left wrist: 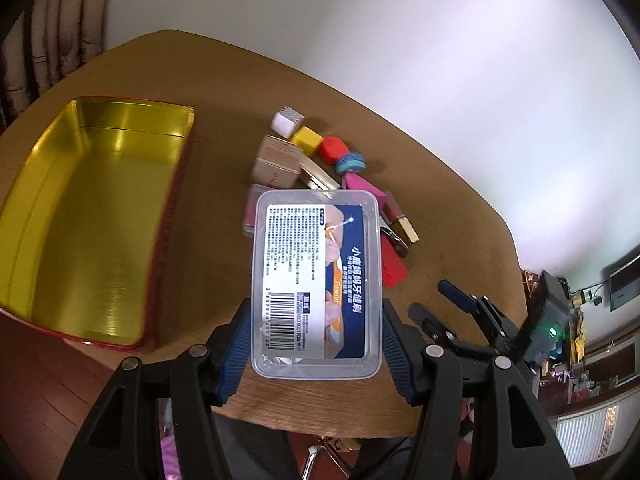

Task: Organize rigid objects
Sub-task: 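Lift the toothbrush box with the left gripper while the right gripper grasps the red block, then lower the toothbrush box into the tin and open the left gripper while the right carries the red block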

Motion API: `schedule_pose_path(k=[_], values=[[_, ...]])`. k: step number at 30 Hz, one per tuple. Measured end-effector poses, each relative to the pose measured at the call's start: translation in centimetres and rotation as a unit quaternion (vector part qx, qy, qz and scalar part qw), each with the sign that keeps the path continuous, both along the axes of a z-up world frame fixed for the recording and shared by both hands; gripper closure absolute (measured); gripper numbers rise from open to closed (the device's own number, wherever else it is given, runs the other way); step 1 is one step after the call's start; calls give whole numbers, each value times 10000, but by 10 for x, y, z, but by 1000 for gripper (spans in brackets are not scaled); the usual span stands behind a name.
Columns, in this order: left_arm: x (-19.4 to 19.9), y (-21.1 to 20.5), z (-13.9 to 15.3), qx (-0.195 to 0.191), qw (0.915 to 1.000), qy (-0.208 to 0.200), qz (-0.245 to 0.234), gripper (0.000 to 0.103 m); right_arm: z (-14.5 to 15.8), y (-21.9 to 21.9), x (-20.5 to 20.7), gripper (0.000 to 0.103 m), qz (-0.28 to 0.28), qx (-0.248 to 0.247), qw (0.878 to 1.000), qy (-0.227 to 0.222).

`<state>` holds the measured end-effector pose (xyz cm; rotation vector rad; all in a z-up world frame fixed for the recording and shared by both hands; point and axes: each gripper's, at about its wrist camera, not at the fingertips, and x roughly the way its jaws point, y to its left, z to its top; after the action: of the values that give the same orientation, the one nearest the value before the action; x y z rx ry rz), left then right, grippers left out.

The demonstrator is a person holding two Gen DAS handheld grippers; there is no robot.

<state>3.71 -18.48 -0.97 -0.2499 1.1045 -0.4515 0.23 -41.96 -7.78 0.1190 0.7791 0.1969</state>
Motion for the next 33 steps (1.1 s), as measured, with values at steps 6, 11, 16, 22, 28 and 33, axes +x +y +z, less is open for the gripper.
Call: schedule_pose_path(k=[6, 11, 16, 22, 28, 33], values=[[-2, 24, 14, 29, 9999, -102, 124, 42, -11, -3, 23, 39, 107, -114, 9992, 356], [1, 39, 21, 0, 9996, -98, 257, 42, -18, -7, 36, 46, 199, -2, 9979, 621], [7, 54, 27, 125, 9991, -146, 365, 42, -19, -5, 47, 46, 237, -74, 9975, 669], [29, 83, 32, 530, 9951, -339, 758, 42, -21, -2, 56, 73, 303, -185, 9956, 868], [73, 115, 22, 1139, 9857, -308, 1201, 42, -19, -1, 56, 74, 332, -267, 9943, 975], [122, 129, -3, 1628, 9765, -181, 1402, 42, -18, -11, 48, 74, 198, 84, 9935, 1121]])
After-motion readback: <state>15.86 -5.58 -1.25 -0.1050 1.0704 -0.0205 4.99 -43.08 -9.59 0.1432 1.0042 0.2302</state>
